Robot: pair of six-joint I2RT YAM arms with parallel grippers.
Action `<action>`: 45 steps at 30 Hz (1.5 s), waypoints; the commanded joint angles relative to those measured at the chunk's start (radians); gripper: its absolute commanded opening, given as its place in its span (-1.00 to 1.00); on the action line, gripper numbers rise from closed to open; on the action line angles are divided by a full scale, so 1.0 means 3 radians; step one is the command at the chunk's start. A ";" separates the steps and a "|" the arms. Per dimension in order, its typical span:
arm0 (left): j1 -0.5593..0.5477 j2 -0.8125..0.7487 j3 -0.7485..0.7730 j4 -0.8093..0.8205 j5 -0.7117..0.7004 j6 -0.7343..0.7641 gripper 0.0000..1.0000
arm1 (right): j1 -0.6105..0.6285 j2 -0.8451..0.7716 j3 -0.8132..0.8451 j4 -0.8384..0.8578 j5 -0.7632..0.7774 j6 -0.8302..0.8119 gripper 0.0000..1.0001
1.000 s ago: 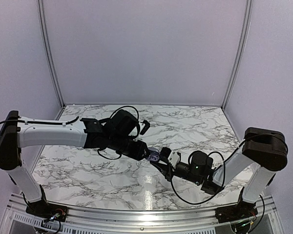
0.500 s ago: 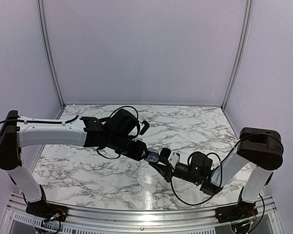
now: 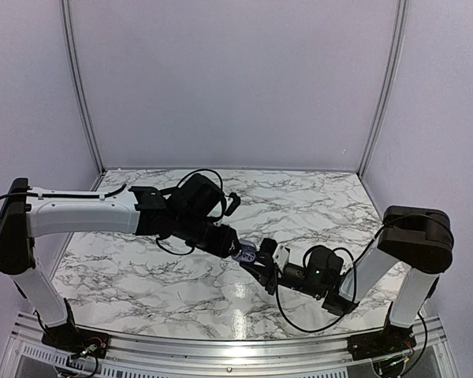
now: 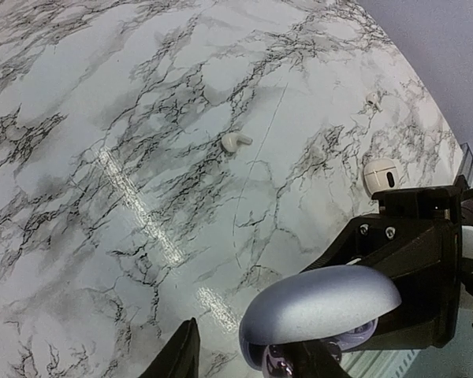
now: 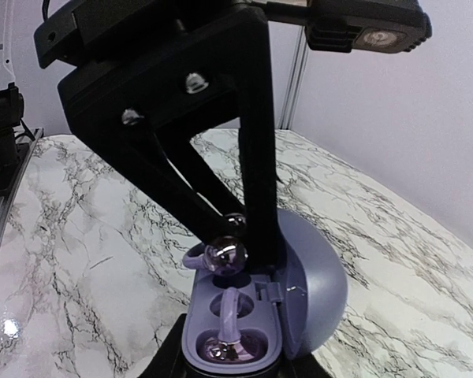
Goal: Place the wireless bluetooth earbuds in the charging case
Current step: Insert the left earbud into the left side groove of the charging case, then adjust the left earbud in the left side groove of the charging case.
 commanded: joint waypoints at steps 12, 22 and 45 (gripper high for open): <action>-0.0069 -0.0035 0.0138 -0.0083 -0.0289 0.0133 -0.08 | -0.0071 0.0051 0.0040 0.0295 -0.0159 0.0156 -1.00; -0.0067 -0.0216 0.0104 0.0001 -0.0369 0.0181 0.20 | -0.0098 0.0060 0.0046 0.0272 -0.0187 0.0183 -1.00; 0.0086 -0.0497 -0.0377 0.0394 -0.0536 -0.0060 -0.05 | -0.0144 0.0027 0.0019 0.0265 -0.0189 0.0198 -1.00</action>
